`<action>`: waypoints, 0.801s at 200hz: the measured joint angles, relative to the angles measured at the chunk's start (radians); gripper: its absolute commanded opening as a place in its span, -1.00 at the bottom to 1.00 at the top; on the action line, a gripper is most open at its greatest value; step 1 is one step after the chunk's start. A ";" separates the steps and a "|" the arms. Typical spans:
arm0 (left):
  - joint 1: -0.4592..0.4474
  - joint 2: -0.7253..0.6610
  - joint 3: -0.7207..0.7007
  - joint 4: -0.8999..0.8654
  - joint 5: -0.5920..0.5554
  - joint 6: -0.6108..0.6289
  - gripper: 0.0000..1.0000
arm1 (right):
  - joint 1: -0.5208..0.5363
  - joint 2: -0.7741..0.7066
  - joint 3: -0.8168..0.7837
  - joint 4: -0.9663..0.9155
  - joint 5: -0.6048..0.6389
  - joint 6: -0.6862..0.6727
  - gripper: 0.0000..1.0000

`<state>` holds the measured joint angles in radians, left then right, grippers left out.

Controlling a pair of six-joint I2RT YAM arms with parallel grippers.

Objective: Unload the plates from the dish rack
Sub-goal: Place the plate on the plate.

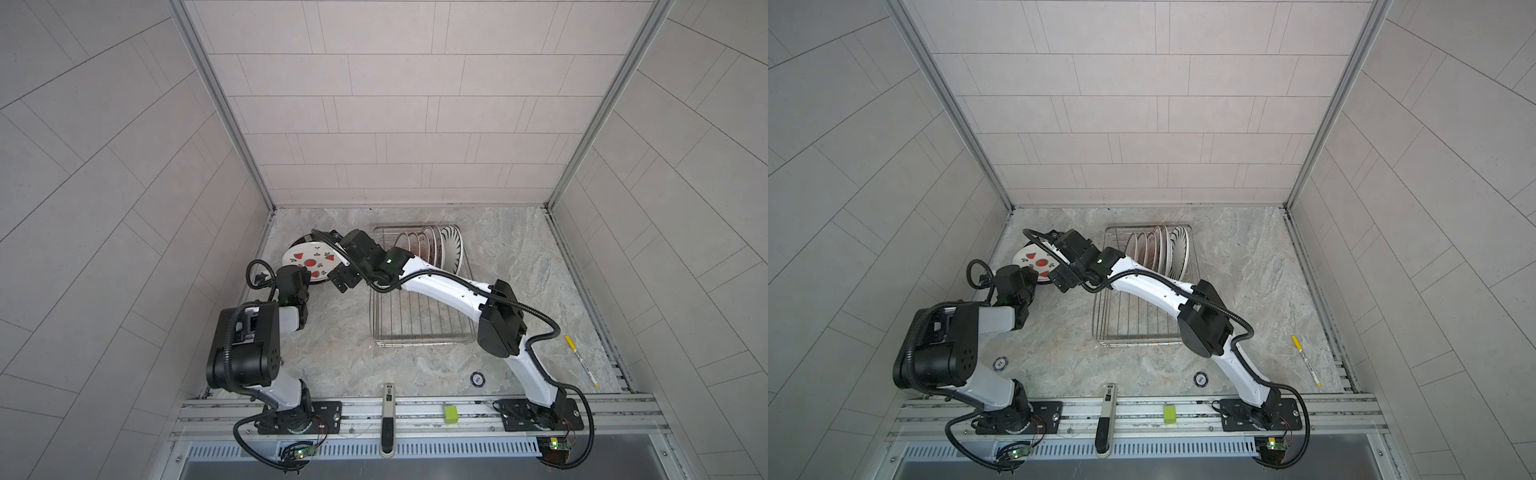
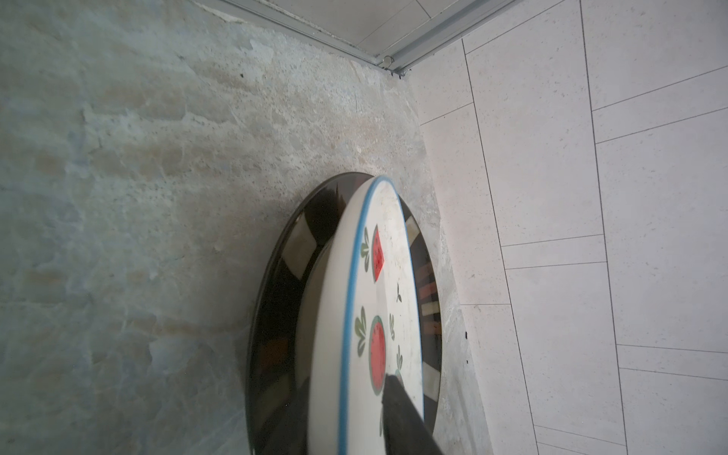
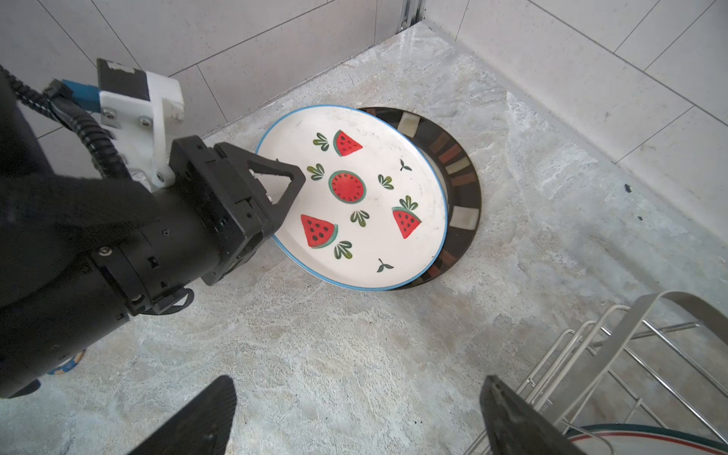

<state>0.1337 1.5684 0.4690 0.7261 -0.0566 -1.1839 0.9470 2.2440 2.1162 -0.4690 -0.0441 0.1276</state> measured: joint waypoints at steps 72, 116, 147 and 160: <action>0.000 0.005 0.057 -0.103 -0.030 0.049 -0.02 | 0.000 0.017 0.001 0.000 -0.001 0.000 0.97; 0.000 0.016 0.090 -0.168 -0.059 0.077 0.08 | 0.000 0.021 0.001 -0.001 -0.004 0.000 0.97; 0.000 0.043 0.105 -0.186 -0.071 0.084 0.09 | 0.000 0.029 0.019 -0.006 -0.005 0.000 0.97; 0.001 0.053 0.116 -0.187 -0.079 0.086 0.09 | 0.000 0.031 0.023 -0.007 -0.005 0.001 0.97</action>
<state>0.1349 1.6218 0.5854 0.5392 -0.1352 -1.0981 0.9470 2.2749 2.1395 -0.4759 -0.0486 0.1284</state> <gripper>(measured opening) 0.544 0.987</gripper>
